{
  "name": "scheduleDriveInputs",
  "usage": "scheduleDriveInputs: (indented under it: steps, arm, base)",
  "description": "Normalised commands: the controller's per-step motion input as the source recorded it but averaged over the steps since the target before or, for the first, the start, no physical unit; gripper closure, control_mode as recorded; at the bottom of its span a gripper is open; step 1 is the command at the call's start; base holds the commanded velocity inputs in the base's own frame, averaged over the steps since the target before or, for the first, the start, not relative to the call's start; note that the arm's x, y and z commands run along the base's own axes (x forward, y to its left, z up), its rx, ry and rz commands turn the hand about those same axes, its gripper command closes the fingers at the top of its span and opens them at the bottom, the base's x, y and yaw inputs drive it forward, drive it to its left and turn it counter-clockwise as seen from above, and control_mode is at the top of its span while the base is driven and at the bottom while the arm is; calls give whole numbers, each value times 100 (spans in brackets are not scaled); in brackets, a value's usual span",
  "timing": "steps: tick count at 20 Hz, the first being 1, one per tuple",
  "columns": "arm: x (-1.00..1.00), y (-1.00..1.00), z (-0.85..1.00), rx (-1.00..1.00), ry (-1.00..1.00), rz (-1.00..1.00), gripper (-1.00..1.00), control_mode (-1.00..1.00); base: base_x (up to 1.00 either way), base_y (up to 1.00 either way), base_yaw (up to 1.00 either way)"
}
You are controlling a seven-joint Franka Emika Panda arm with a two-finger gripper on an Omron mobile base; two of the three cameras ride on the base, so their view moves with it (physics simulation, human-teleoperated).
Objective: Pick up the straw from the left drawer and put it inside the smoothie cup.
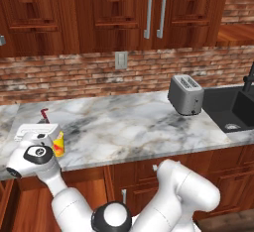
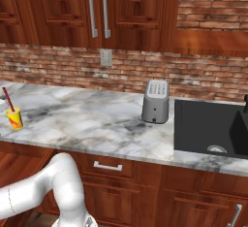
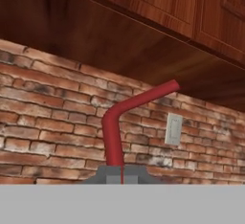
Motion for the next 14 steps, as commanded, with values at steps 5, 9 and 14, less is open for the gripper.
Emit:
scheduleDriveInputs:
  steps: [5,9,14]
  arm:
    - [2,10,-11,0,0,2,100,-100]
    - [0,10,-13,0,-1,3,100,-100]
    - [-15,0,-2,0,-6,2,100,-100]
  base:
    - [0,0,0]
    - [0,0,0]
    - [0,0,0]
